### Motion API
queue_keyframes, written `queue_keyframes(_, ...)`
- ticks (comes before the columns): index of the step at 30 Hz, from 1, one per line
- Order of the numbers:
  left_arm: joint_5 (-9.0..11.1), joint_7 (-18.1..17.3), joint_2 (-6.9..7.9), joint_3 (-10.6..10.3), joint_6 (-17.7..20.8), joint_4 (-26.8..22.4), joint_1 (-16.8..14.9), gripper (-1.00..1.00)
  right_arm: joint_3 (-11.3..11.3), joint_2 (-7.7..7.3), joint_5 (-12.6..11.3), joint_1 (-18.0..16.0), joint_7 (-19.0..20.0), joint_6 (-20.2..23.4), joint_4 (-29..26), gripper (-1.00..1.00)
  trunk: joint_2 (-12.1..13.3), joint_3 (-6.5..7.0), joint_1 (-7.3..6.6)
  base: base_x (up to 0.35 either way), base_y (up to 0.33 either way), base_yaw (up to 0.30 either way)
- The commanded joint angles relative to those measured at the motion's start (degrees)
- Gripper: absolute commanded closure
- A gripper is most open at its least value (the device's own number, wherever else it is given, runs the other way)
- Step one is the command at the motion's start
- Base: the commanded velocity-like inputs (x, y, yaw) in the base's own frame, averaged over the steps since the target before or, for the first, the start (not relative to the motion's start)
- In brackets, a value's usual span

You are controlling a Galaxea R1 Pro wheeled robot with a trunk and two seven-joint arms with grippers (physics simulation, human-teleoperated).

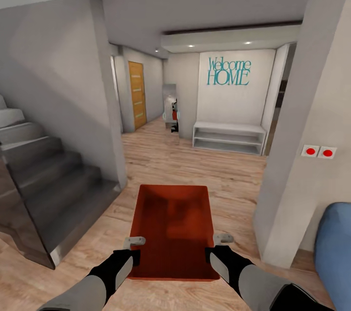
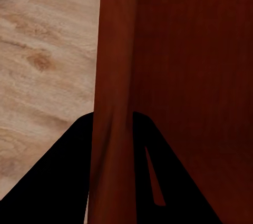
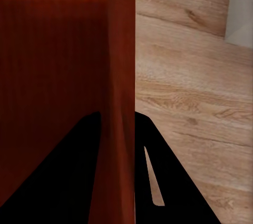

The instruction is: Move the two storage containers from the living room to the garage. In the garage, place one container on the floor and stack the other container on top of it (either order is fine).

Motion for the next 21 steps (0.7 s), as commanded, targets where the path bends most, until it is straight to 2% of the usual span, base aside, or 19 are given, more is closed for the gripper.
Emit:
queue_keyframes(1,-0.50,0.65,0.35,-0.20,0.51,0.05,0.07,1.00,-0.32,-0.14,1.90,-0.06,-0.59,-2.20,-0.14,1.00,-0.04,-0.02,0.05,0.322,0.000,0.000)
queue_keyframes(21,-0.49,0.65,0.35,-0.20,0.50,0.05,0.07,1.00,-0.32,-0.10,1.90,-0.06,-0.59,-2.20,-0.14,1.00,-0.04,-0.02,0.05,0.322,0.000,0.000)
